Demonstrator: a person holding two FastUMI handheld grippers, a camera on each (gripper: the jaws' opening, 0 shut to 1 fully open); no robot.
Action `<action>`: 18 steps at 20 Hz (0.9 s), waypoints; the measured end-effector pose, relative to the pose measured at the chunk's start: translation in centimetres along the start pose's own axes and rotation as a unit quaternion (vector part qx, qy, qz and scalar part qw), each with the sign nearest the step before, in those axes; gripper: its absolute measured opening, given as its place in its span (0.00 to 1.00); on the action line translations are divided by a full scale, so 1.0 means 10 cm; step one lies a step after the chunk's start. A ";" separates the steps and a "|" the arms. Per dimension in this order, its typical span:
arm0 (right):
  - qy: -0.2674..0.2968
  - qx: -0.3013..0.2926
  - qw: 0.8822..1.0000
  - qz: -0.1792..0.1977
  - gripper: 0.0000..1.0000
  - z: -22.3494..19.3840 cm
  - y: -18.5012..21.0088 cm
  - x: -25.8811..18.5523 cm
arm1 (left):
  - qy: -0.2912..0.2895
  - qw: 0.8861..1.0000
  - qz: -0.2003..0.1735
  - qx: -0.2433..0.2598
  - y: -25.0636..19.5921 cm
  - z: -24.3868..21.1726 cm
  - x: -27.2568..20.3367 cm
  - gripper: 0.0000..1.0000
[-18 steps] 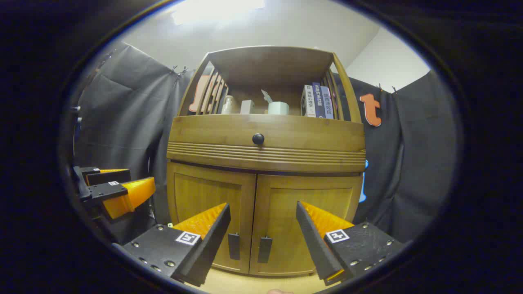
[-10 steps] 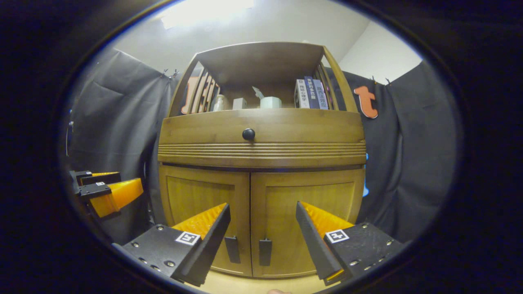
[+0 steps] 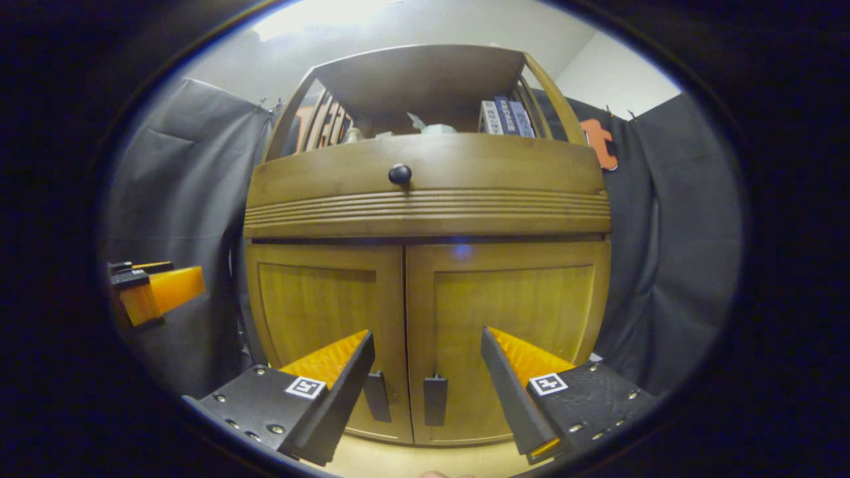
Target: Open the right door of the double-door shoe cabinet with the right hand, and open the left door with the left hand.
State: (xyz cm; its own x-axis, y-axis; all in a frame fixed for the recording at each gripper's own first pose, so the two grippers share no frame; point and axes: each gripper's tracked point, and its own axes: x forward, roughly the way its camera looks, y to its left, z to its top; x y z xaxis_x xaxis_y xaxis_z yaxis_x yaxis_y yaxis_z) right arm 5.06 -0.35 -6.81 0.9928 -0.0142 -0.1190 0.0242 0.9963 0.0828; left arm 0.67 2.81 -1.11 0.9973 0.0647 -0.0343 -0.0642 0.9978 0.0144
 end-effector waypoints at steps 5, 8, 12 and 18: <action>0.066 0.036 0.997 -0.015 0.96 -0.42 -0.06 0.23 | 0.003 0.999 0.033 0.003 0.29 -0.03 -0.07 0.97; 0.103 0.038 0.994 -0.024 0.88 -0.68 -0.07 0.37 | 0.008 0.999 0.053 0.008 0.48 -0.05 -0.14 0.97; 0.125 0.009 0.991 -0.040 0.60 -0.85 -0.10 0.50 | 0.016 0.997 0.077 0.016 0.68 -0.09 -0.21 0.97; 0.137 -0.014 0.989 -0.044 0.52 -1.00 -0.09 0.68 | 0.019 0.995 0.093 0.021 0.78 -0.09 -0.30 0.98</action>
State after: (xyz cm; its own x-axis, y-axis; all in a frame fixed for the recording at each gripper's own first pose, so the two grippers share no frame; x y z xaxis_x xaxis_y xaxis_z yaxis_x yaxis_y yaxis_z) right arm 10.64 -0.52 -17.58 0.9178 -0.0817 -0.3887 0.1022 0.9942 0.0323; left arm -2.86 10.42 -1.82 0.9663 0.2490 -0.0657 -0.2447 0.9673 0.0664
